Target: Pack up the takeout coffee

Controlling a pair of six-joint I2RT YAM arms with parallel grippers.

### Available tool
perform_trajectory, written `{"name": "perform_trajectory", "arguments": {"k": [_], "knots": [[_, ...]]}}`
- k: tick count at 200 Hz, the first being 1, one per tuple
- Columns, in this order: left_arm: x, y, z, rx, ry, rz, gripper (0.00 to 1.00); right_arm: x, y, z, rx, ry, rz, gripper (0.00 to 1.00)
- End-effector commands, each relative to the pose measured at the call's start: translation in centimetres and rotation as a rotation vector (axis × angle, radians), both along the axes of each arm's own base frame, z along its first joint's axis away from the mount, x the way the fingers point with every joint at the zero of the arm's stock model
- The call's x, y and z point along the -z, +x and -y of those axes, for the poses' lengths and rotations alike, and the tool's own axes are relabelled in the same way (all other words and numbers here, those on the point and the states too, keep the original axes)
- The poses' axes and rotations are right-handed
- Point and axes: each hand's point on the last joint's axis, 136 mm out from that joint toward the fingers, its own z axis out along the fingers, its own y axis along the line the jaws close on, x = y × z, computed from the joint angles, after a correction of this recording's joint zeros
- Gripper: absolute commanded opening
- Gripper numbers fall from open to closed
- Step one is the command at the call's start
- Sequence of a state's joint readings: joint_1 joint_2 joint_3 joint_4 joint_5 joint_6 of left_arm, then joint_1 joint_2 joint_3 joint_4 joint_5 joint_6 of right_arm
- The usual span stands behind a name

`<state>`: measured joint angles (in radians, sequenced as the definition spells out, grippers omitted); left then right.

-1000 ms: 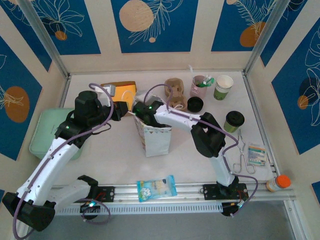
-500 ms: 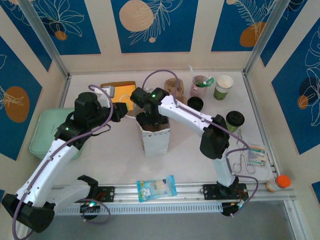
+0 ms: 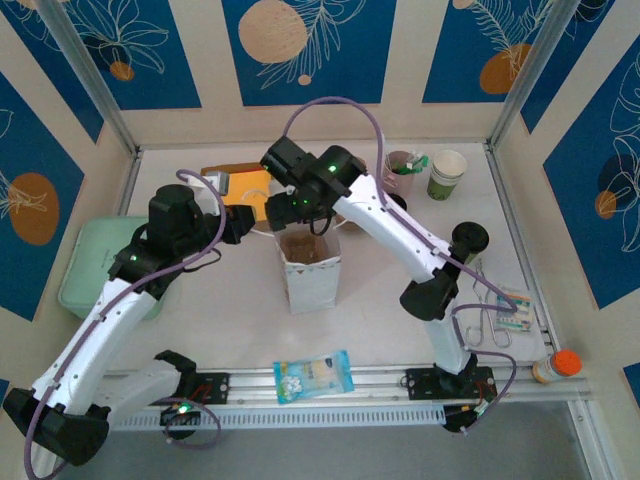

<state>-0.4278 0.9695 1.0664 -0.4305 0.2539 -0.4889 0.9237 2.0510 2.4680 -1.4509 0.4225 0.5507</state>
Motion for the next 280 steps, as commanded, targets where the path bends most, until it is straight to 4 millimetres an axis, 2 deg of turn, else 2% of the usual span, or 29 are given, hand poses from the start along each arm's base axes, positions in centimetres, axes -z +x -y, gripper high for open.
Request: {"name": "perform_trajectory", "arguments": {"k": [1, 30, 52, 99, 144, 157, 165, 177, 191, 218, 246, 280], "knots": [[-0.3, -0.4, 0.0, 0.01, 0.009, 0.024, 0.15, -3.3, -1.0, 2.0, -0.022, -0.01, 0.063, 0.82], [-0.3, -0.3, 0.0, 0.01, 0.009, 0.023, 0.15, -5.4, -0.5, 3.0, -0.013, 0.006, 0.13, 0.82], [-0.3, -0.3, 0.0, 0.009, 0.01, 0.022, 0.15, -5.6, 0.2, 4.0, 0.008, -0.001, 0.147, 0.81], [-0.1, -0.3, 0.1, 0.01, 0.008, 0.019, 0.15, -2.8, 2.1, 5.9, 0.069, -0.042, 0.09, 0.79], [0.0, -0.3, 0.1, 0.011, 0.012, 0.016, 0.15, 0.9, 3.1, 6.6, 0.098, -0.05, 0.007, 0.71], [0.0, -0.3, 0.1, 0.011, 0.014, 0.019, 0.15, 1.5, 3.1, 6.6, 0.098, -0.048, -0.009, 0.66], [0.0, -0.3, 0.1, 0.01, 0.014, 0.02, 0.15, 1.8, 3.0, 6.5, 0.096, -0.046, -0.016, 0.59], [0.0, -0.3, 0.0, 0.008, 0.017, 0.021, 0.15, 1.9, 2.9, 6.4, 0.094, -0.04, -0.019, 0.41], [-0.1, -0.3, 0.0, 0.005, 0.02, 0.026, 0.15, 1.7, 2.8, 6.3, 0.089, -0.031, -0.008, 0.25], [-0.8, -0.4, 0.2, 0.017, 0.006, 0.048, 0.15, 0.8, 2.5, 5.7, 0.06, -0.014, 0.029, 0.0], [-1.9, -0.7, 0.3, 0.028, -0.011, 0.092, 0.15, -0.8, 2.3, 5.2, 0.039, -0.005, 0.098, 0.0], [-5.0, -2.3, 0.6, 0.075, -0.118, 0.247, 0.16, -3.7, 1.9, 4.6, 0.022, 0.044, 0.253, 0.0]]}}
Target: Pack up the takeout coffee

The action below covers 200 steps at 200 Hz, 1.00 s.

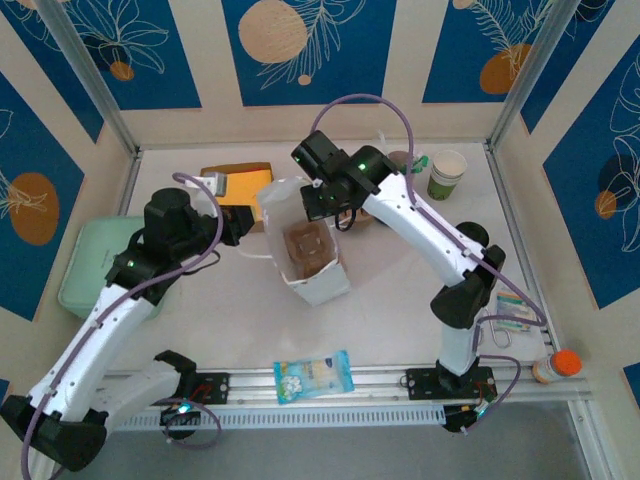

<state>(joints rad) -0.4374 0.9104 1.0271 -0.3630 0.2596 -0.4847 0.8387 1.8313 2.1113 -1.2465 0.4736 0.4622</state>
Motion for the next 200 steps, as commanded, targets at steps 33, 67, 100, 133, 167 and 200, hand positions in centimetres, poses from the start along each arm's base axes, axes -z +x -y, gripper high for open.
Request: {"name": "perform_trajectory", "arguments": {"k": [33, 67, 100, 133, 167, 200], "knots": [[-5.0, -2.7, 0.3, 0.082, -0.111, 0.244, 0.18, -6.6, -1.2, -1.0, -0.056, 0.189, 0.327, 0.0], [-5.2, -3.0, 0.3, 0.089, -0.109, 0.257, 0.18, -8.5, -2.2, -0.4, -0.047, 0.288, 0.436, 0.0], [-5.3, -2.9, 0.4, 0.092, -0.116, 0.263, 0.18, -9.1, -3.4, -0.3, -0.06, 0.347, 0.499, 0.0], [-5.3, -2.8, 0.4, 0.087, -0.116, 0.262, 0.18, -8.8, -3.7, 0.1, -0.045, 0.341, 0.481, 0.0], [-5.4, -2.7, 0.3, 0.076, -0.115, 0.262, 0.18, -7.8, -3.9, 0.2, -0.035, 0.319, 0.412, 0.0], [-5.2, -2.4, 0.2, 0.068, -0.11, 0.254, 0.18, -6.0, -4.0, 0.7, -0.008, 0.288, 0.251, 0.0]]}}
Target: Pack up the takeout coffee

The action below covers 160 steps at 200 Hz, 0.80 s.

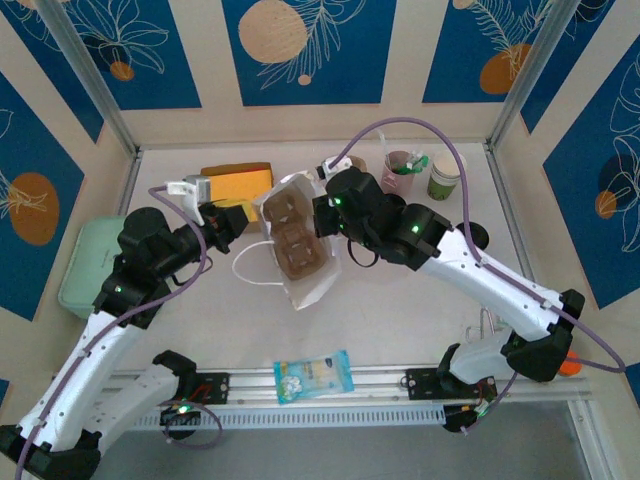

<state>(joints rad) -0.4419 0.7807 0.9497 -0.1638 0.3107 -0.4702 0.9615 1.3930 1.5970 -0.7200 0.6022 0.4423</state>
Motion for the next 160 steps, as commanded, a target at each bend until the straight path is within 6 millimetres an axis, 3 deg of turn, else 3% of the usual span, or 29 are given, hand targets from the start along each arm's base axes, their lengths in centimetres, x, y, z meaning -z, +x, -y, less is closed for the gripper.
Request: {"name": "perform_trajectory", "arguments": {"k": [1, 79, 108, 160], "knots": [[-0.4, -0.1, 0.2, 0.009, -0.003, 0.021, 0.18, 0.5, -0.1, 0.5, 0.022, 0.008, -0.12, 0.0], [0.0, 0.8, 0.2, -0.016, 0.007, -0.006, 0.2, 6.4, 0.6, 2.0, 0.025, -0.029, -0.522, 0.0], [0.0, 0.9, 0.2, -0.022, 0.01, -0.007, 0.2, 8.2, 1.3, 2.1, 0.027, -0.038, -0.572, 0.0], [0.0, 1.2, 0.2, -0.029, 0.013, -0.011, 0.22, 10.3, 3.0, 2.5, 0.05, -0.104, -0.608, 0.13]]}}
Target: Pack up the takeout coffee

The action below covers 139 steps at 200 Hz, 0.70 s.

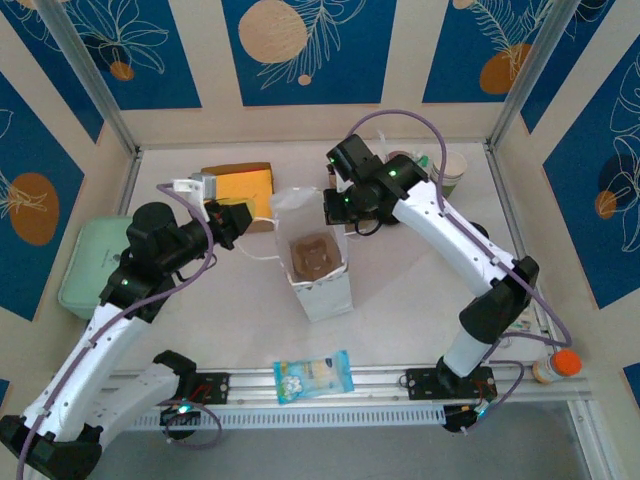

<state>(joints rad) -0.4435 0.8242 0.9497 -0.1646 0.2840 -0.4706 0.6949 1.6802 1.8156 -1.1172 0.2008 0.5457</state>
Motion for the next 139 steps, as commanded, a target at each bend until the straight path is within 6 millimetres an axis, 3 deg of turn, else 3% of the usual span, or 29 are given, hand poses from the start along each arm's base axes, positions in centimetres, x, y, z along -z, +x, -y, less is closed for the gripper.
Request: {"name": "perform_trajectory", "arguments": {"k": [1, 49, 103, 139], "knots": [[-1.2, -0.2, 0.0, -0.004, -0.007, 0.028, 0.22, 0.8, 0.2, -0.1, -0.019, -0.022, -0.037, 0.13], [-1.1, -0.3, -0.4, -0.018, 0.004, 0.028, 0.23, 0.5, 1.4, 0.4, -0.014, -0.09, 0.008, 0.22], [-0.9, -0.3, -0.6, -0.029, 0.011, 0.031, 0.23, -3.3, 1.5, 1.0, -0.013, -0.141, 0.116, 0.59], [-0.6, -0.4, -0.7, -0.032, 0.02, 0.029, 0.24, -5.3, 0.7, 2.0, 0.0, -0.161, 0.153, 0.71]]}}
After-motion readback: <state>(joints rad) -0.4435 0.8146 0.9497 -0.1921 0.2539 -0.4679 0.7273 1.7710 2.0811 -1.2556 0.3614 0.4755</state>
